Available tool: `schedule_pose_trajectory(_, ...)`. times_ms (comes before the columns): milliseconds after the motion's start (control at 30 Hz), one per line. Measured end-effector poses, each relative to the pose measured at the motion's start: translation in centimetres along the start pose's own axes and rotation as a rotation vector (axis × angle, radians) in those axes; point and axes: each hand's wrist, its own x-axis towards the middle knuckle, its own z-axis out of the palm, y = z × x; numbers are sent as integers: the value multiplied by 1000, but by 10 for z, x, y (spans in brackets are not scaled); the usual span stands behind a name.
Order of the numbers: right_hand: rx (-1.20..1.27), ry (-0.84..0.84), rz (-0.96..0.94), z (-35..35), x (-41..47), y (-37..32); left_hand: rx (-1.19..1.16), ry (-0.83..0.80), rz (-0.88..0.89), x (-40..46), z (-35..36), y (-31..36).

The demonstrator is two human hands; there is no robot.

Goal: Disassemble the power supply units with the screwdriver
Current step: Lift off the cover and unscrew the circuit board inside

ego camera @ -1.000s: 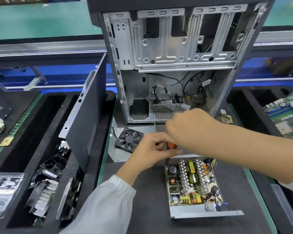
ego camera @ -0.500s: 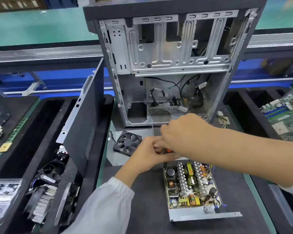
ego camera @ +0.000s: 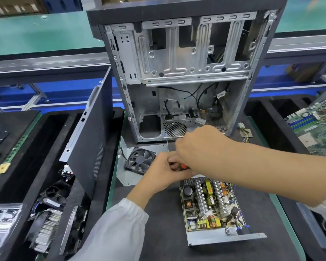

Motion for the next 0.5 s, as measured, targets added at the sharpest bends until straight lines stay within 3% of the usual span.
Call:
schedule_pose_trajectory(200, 180, -12, -193, 0, -8, 13, -62, 60, -55, 1, 2, -3)
schedule_pose_trajectory(367, 46, 47, 36, -3, -2, -1, 8, 15, -32, 0, 1, -2)
schedule_pose_trajectory(500, 75, -53, 0, -1, -3, -5, 24, 44, -35, -2, -1, -3)
